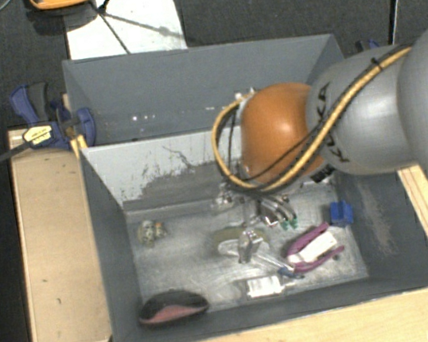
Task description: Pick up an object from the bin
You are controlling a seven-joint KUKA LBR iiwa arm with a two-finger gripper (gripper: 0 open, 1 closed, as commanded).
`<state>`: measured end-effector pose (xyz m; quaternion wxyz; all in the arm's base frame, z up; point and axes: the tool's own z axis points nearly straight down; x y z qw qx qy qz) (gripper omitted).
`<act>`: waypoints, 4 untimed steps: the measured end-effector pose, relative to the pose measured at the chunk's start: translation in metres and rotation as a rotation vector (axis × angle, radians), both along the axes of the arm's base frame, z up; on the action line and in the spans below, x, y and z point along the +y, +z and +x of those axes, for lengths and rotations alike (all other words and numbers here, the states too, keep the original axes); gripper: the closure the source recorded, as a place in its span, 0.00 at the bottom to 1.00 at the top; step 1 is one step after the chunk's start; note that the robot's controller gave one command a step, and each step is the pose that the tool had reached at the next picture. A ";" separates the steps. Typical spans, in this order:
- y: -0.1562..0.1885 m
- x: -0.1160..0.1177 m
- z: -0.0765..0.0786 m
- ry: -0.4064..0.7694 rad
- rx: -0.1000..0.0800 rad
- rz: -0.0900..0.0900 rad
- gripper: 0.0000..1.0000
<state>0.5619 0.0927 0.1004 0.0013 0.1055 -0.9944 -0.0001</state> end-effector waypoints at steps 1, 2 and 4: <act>-0.028 0.005 0.013 -0.003 -0.004 0.002 0.00; -0.027 -0.048 -0.008 -0.061 -0.015 0.005 0.00; 0.101 -0.046 -0.002 -0.072 -0.013 0.001 1.00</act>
Offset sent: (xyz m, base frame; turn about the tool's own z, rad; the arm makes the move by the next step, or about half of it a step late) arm 0.0116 0.0043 -0.0304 -0.0030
